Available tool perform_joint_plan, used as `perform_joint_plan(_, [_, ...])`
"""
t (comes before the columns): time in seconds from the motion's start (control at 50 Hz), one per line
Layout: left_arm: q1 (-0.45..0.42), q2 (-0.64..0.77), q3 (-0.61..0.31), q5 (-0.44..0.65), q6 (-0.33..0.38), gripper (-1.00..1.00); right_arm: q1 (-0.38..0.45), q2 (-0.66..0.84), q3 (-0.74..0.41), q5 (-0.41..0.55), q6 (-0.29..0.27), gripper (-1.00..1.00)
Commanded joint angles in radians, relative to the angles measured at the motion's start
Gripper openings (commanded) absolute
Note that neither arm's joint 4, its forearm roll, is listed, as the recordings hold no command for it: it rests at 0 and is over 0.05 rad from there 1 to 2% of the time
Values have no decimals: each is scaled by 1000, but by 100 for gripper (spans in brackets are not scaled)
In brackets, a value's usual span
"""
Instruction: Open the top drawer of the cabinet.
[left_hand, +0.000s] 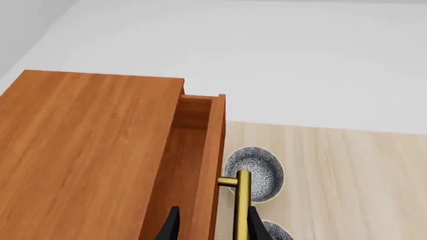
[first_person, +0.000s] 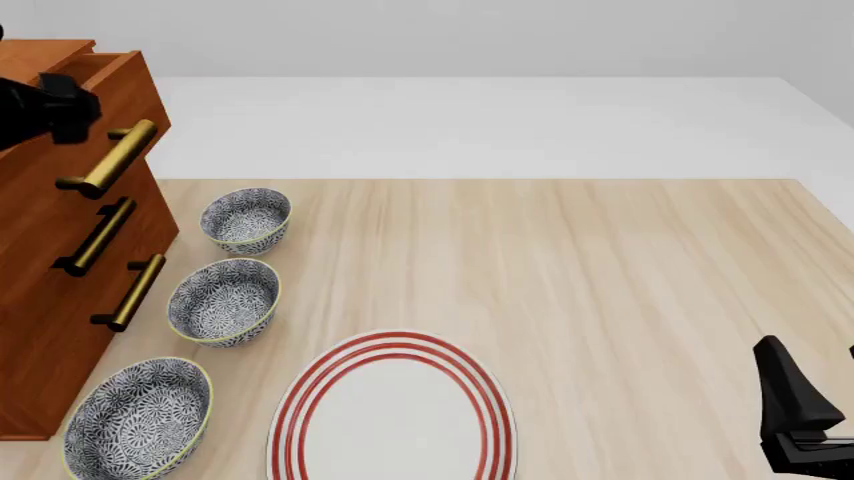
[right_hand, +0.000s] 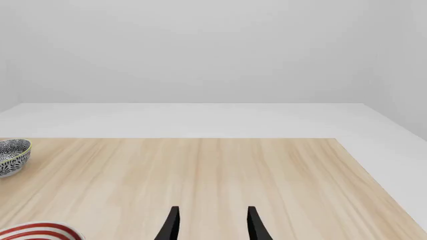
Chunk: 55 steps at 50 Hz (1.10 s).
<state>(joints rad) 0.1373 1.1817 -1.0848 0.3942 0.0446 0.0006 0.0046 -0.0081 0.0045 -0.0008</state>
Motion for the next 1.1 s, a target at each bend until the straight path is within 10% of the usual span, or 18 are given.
perform_joint_plan(0.02, [-4, 16, 14, -16, 1, 100, 0, 0, 0, 0, 0, 100])
perform_joint_plan(1.1, [-2, 71, 13, -41, -11, 100, 0, 0, 0, 0, 0, 100])
